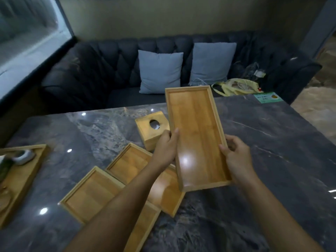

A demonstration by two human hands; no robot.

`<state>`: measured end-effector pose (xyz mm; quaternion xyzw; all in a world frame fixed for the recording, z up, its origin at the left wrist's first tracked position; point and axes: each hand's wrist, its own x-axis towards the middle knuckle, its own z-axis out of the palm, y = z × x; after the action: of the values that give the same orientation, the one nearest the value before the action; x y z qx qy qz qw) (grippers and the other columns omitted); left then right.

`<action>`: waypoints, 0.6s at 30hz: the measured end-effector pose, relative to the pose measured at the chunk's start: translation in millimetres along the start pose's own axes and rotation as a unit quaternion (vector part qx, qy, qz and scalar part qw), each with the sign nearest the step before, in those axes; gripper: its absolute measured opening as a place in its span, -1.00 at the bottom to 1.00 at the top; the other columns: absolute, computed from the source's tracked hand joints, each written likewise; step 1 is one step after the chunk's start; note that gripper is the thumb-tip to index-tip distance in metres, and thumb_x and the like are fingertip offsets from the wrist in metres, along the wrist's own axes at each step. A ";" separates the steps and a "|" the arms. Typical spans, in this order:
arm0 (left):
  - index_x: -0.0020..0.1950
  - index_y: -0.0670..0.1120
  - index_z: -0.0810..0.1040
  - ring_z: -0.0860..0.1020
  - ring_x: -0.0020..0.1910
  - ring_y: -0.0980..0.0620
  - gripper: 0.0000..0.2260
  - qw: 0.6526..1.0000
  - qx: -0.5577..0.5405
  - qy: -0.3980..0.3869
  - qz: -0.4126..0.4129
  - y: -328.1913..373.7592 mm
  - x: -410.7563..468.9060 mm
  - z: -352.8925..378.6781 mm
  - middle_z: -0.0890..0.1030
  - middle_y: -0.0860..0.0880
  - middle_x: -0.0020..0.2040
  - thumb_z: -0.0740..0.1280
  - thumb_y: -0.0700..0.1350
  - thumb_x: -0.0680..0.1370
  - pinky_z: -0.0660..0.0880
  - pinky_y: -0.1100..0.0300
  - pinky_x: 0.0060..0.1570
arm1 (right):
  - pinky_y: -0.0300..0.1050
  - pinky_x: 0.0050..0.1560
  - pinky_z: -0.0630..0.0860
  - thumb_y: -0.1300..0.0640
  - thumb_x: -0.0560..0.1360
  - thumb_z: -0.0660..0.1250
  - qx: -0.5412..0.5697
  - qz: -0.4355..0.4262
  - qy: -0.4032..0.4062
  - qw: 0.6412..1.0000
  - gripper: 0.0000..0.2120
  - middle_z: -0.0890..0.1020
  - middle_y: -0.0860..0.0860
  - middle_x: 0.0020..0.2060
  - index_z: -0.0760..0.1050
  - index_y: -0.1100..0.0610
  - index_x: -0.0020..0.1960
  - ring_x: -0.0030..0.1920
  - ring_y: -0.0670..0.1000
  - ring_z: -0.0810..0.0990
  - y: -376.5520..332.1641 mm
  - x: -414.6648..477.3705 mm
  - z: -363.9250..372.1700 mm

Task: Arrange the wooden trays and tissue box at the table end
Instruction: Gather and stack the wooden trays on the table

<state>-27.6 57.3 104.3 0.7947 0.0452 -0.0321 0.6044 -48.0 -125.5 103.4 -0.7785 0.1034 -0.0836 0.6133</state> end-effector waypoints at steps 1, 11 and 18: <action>-0.15 0.11 0.38 0.58 -0.26 0.13 -0.78 0.999 -0.003 0.038 0.009 -2.8 -3.6 -8.9 0.55 0.06 -0.19 0.08 0.19 0.56 0.51 0.28 -0.37 | -0.29 -0.20 0.37 0.27 0.52 0.21 -0.003 -0.010 -0.024 1.000 -0.82 0.54 -0.13 -0.13 0.47 0.05 0.03 -0.11 -0.20 0.49 -6.2 0.5 10.7; -0.26 -0.09 0.47 0.53 -0.62 -0.04 -0.69 0.981 0.044 0.126 -0.140 -63.0 -63.2 -127.0 0.55 -0.05 -0.61 0.12 0.04 0.56 0.49 0.19 -0.60 | -0.28 -0.22 0.39 0.27 0.52 0.20 -0.064 -0.052 -0.233 0.969 -0.81 0.55 -0.16 -0.17 0.50 0.04 0.04 -0.13 -0.20 0.50 -8.2 -23.0 127.0; -0.42 -0.12 0.44 0.51 -0.53 -0.11 -0.61 0.951 0.090 0.174 -0.238 -109.7 -117.7 -159.8 0.52 -0.10 -0.52 0.11 -0.01 0.57 0.51 0.18 -0.48 | -0.20 -0.25 0.33 0.19 0.52 0.23 -0.179 -0.073 -0.305 0.932 -0.83 0.51 -0.13 -0.28 0.56 0.18 0.03 -0.23 -0.14 0.45 16.6 -54.2 186.4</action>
<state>-157.4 236.5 54.4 0.8050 0.3347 -0.0404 0.4882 -53.3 59.8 43.5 -0.8690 -0.1327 0.1337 0.4576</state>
